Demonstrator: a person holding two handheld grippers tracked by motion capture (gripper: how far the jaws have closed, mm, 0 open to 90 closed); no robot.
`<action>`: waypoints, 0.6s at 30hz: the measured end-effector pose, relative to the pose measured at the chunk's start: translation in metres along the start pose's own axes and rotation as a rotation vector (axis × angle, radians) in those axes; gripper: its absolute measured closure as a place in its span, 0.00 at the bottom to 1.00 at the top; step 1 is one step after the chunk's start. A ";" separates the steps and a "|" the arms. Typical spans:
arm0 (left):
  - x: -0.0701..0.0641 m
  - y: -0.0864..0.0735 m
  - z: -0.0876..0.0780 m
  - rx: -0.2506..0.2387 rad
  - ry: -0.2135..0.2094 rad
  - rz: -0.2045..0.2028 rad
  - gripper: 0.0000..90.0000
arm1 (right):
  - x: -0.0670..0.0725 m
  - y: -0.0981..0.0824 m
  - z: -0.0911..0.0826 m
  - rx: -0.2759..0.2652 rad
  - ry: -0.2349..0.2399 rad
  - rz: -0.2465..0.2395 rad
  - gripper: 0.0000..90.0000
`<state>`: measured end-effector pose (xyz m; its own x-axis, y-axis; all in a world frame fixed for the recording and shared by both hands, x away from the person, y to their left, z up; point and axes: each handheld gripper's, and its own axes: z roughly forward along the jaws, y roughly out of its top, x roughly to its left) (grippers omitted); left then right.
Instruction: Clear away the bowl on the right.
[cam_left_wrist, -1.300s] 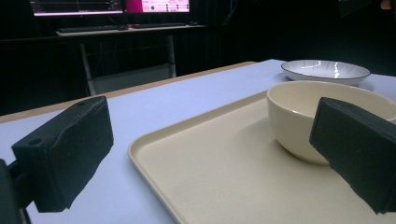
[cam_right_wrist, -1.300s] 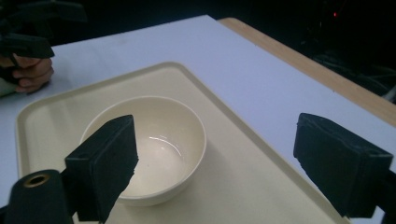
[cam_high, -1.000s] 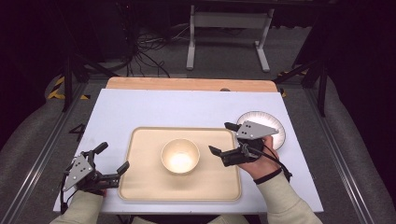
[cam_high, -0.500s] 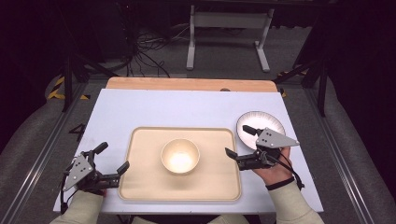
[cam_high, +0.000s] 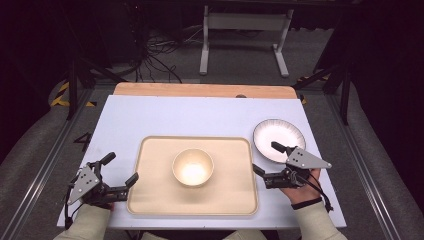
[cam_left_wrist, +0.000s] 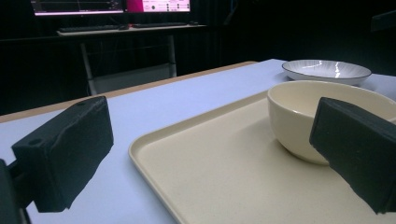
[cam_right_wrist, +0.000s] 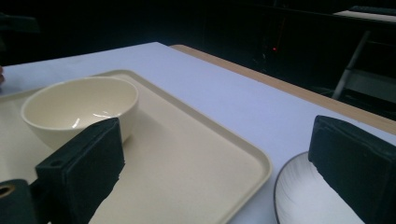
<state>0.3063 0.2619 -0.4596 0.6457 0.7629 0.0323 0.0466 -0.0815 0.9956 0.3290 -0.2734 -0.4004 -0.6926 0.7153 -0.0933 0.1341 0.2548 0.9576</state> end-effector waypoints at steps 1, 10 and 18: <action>0.000 0.000 0.000 0.000 0.000 -0.001 0.00 | 0.000 -0.003 -0.001 -0.001 -0.005 -0.006 0.04; 0.000 0.000 0.000 -0.001 -0.001 -0.002 0.00 | -0.002 -0.032 -0.007 -0.048 -0.036 -0.015 0.04; 0.001 0.000 0.000 -0.004 0.000 -0.006 0.00 | -0.002 -0.043 -0.008 -0.043 -0.033 0.005 0.04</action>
<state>0.3063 0.2625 -0.4595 0.6456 0.7632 0.0263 0.0475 -0.0745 0.9961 0.3189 -0.2915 -0.4393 -0.6684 0.7374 -0.0969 0.1062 0.2236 0.9689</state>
